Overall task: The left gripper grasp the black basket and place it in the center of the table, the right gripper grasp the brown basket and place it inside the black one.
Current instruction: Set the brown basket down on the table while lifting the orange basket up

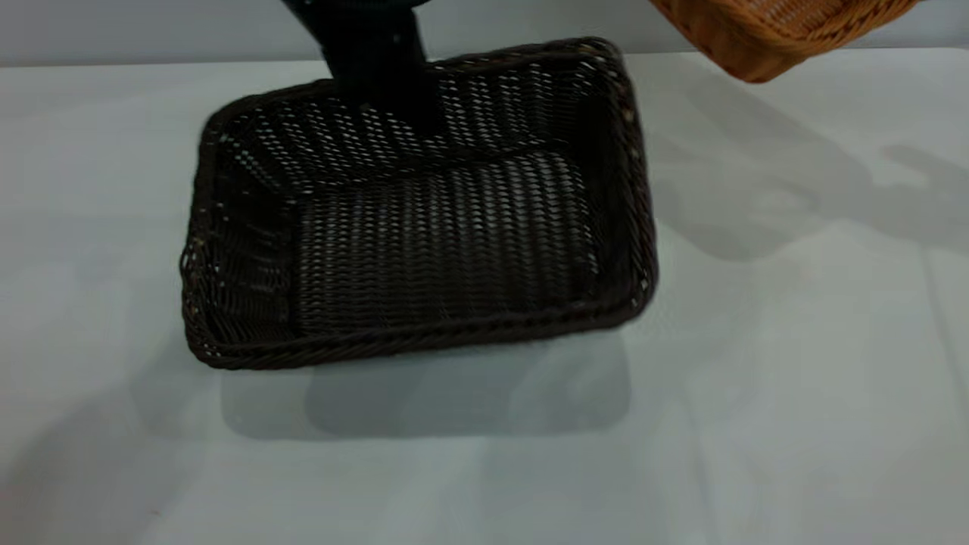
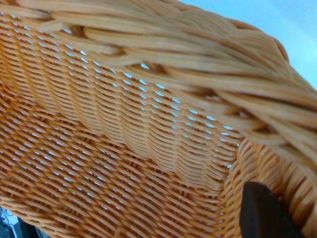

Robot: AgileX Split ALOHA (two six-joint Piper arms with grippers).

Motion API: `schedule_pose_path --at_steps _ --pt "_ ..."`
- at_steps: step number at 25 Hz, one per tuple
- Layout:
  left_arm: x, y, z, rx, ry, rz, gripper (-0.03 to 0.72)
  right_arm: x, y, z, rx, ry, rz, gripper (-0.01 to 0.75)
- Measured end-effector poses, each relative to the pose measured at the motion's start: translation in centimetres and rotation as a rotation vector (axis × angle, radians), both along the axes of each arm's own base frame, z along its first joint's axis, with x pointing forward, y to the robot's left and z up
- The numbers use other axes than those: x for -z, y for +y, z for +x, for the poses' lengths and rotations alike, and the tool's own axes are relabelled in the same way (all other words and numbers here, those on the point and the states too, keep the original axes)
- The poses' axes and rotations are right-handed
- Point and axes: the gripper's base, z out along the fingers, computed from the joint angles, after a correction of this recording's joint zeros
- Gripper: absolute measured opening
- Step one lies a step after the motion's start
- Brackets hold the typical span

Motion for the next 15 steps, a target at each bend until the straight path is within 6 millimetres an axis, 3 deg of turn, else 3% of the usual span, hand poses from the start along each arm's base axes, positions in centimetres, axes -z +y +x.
schedule_pose_path --at_steps 10,15 --pt "0.9 -4.5 -2.7 0.106 0.04 0.011 0.081 -0.2 0.0 0.0 -0.005 0.005 0.008 0.074" --pt "1.3 -5.2 -2.8 0.09 0.015 0.023 0.118 -0.2 0.2 -0.1 -0.021 0.011 0.022 0.074"
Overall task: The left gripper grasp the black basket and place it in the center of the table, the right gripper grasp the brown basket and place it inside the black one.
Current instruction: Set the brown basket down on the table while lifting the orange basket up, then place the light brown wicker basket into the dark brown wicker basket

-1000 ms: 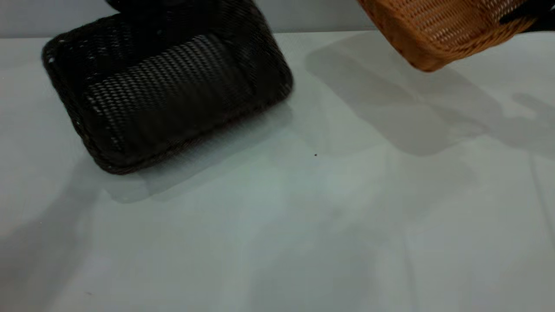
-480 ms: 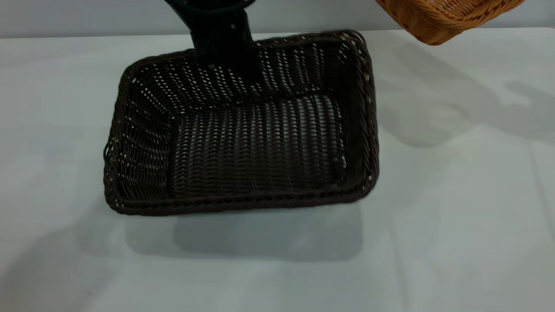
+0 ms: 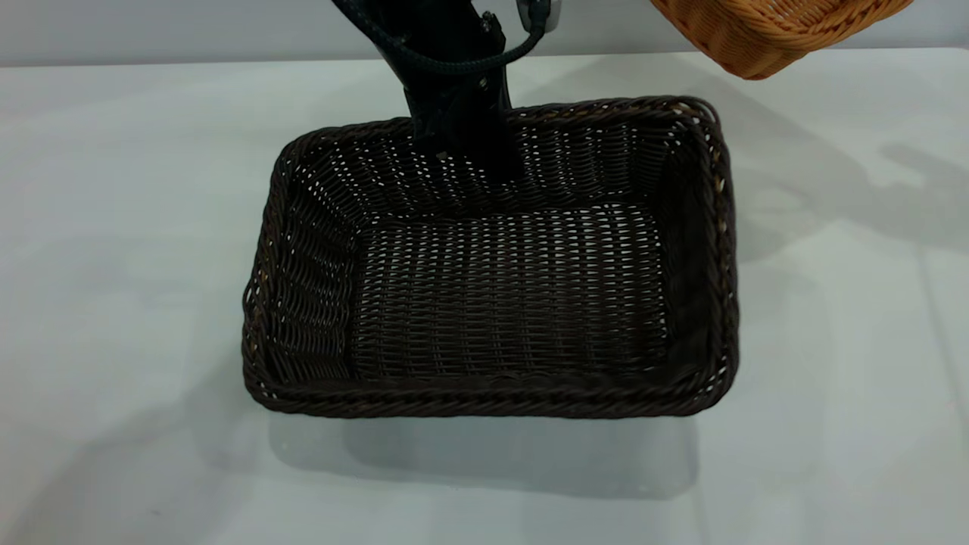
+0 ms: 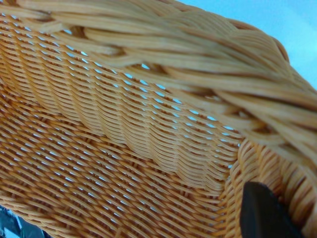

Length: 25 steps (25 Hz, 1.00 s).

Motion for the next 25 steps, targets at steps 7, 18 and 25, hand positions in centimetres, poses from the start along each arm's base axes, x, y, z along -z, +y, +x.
schedule_pose_path --at_steps 7,18,25 --pt "1.2 0.0 0.1 -0.045 0.014 0.017 0.353 0.0 0.0 -0.1 -0.007 0.002 0.004 0.074" --pt "-3.7 1.4 1.9 -0.314 -0.033 -0.064 0.558 -0.5 0.3 -0.6 -0.076 0.012 0.003 0.073" --pt "-9.1 10.8 4.2 -0.581 0.069 -0.103 0.559 -2.6 1.8 -1.3 -0.135 0.025 -0.023 0.073"
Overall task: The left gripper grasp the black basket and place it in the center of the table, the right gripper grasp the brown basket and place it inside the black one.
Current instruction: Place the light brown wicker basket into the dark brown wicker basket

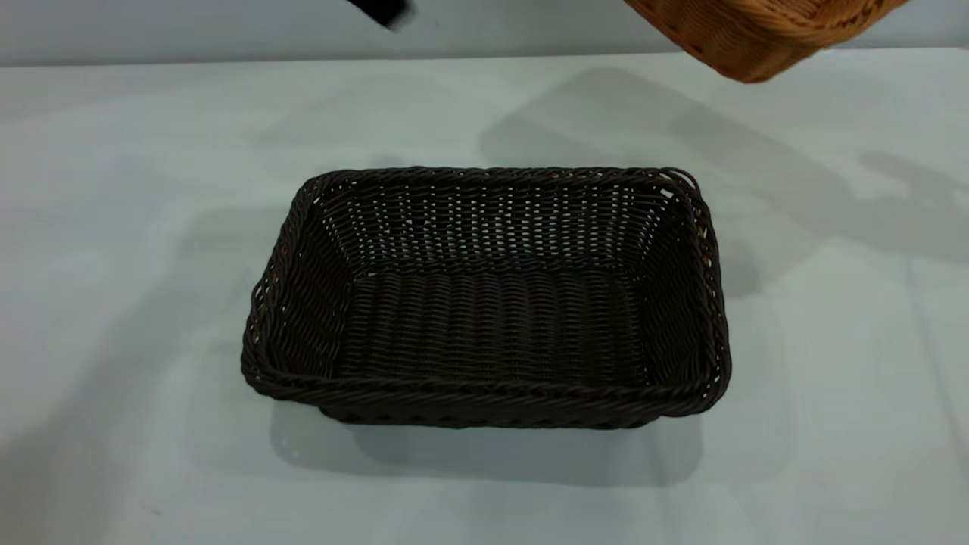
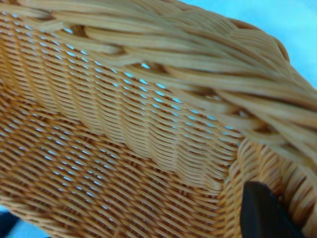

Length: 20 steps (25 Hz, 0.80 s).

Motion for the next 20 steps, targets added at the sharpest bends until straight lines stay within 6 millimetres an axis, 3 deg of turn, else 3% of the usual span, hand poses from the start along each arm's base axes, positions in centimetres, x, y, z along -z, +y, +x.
schedule_pose_path --at_steps 5,10,14,20 --pt "-0.6 7.7 1.7 -0.2 0.016 -0.022 0.559 0.1 3.4 -0.3 -0.093 0.073 -0.056 0.073" --pt "-1.1 12.9 2.5 -0.377 0.03 -0.13 0.559 0.3 8.0 -0.9 -0.212 0.131 -0.071 0.073" --pt "-1.5 15.1 2.8 -0.456 0.026 -0.21 0.559 0.2 11.5 -1.7 -0.317 0.167 -0.056 0.073" --pt "-1.5 15.3 2.8 -0.433 -0.003 -0.204 0.559 0.7 15.7 -3.3 -0.445 0.234 -0.161 0.073"
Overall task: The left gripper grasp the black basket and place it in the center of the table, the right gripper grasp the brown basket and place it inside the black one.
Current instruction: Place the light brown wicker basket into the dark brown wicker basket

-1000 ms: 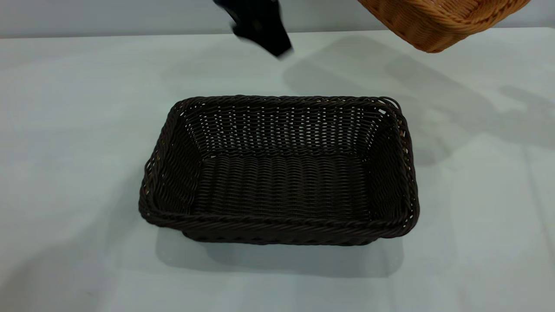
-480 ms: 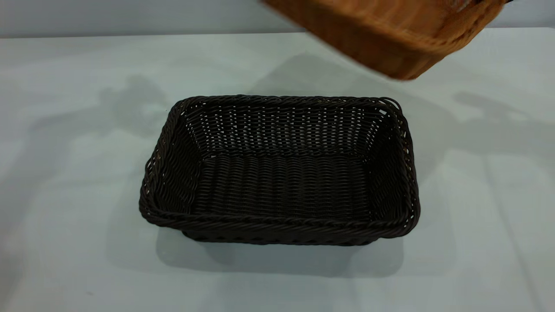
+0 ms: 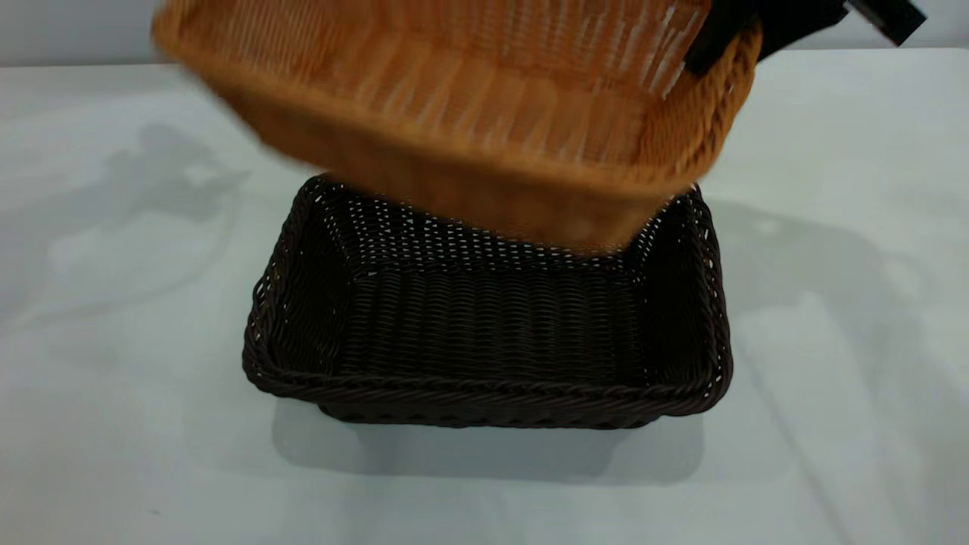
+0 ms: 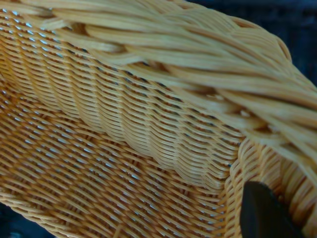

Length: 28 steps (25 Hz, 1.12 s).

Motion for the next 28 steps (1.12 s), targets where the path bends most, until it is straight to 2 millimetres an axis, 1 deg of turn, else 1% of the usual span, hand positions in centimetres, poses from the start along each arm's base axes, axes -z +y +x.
schedule_pose_path --at_steps 3,5,15,23,28 --pt "0.0 0.0 0.0 0.016 -0.011 0.009 0.559 0.4 1.5 -0.9 -0.063 0.025 -0.082 0.073" --pt "0.0 0.0 0.0 0.019 -0.012 0.01 0.559 0.5 2.1 -1.3 -0.091 0.033 -0.119 0.073" --pt "0.0 0.0 0.0 0.041 -0.027 0.02 0.559 0.8 2.0 -1.4 -0.109 0.022 -0.19 0.073" --pt "0.0 0.0 0.0 0.044 -0.027 0.02 0.559 1.2 3.4 -1.9 -0.169 0.004 -0.232 0.073" --pt "0.0 -0.1 -0.1 0.054 -0.017 0.015 0.559 2.3 3.6 -1.8 -0.171 0.022 -0.239 0.073"
